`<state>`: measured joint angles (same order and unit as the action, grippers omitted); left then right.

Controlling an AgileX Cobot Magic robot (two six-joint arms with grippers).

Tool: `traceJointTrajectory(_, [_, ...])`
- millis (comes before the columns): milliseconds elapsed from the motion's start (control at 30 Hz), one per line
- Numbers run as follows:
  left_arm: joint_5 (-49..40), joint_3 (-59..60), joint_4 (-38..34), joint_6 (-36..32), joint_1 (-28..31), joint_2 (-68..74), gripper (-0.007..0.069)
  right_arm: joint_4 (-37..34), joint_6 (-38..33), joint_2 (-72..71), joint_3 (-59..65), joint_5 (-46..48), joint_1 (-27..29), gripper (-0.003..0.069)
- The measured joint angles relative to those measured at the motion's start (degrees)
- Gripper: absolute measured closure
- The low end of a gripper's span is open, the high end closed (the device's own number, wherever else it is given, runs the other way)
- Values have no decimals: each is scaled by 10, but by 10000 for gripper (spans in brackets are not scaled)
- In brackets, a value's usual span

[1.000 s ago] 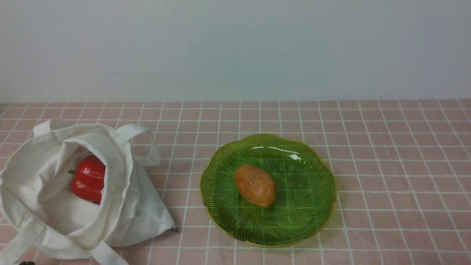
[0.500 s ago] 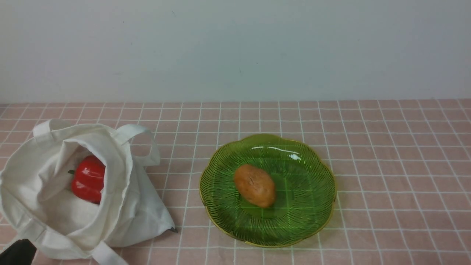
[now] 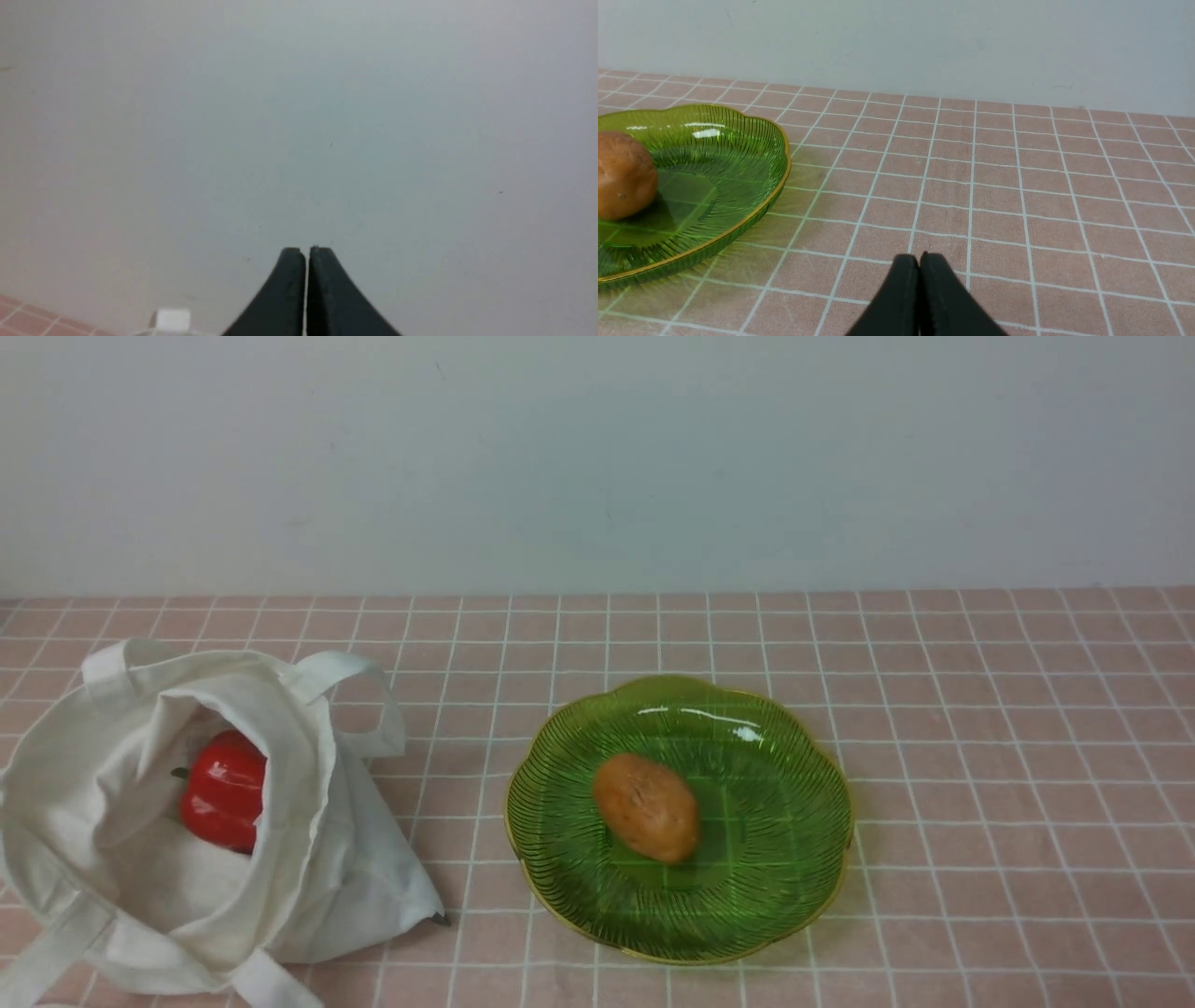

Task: Take vegetables from bag on pink coffee tablecloth place on plate.
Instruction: 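Reach into the bag and grasp the red bell pepper with the left gripper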

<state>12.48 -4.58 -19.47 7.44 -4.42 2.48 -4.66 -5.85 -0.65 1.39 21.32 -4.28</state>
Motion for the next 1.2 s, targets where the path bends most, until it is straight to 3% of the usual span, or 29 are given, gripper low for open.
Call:
traceJointTrajectory(133, [-142,-108,0,-25,0,93,629,0,0,0,0,0,0,673])
traceJointTrajectory(233, [-324,-211,3,-65,0,250,629,0,0,0,0,0,0,673])
traceJointTrajectory(400, [-434,-284,20,-96,0,431,629,0,0,0,0,0,0,673])
traceJointTrajectory(633, [-448,-347,48,-105,32,640,629,0,0,0,0,0,0,673])
traceJointTrajectory(800, [-448,-390,48,-111,75,716,629,0,0,0,0,0,0,673])
traceJointTrajectory(967, [-446,-424,45,-120,81,760,624,0,0,0,0,0,0,673])
traceJointTrajectory(1133, [-433,-435,26,-158,81,787,519,0,0,0,0,0,0,673])
traceJointTrajectory(1200, [-422,-435,20,-185,81,790,439,0,0,0,0,0,0,673])
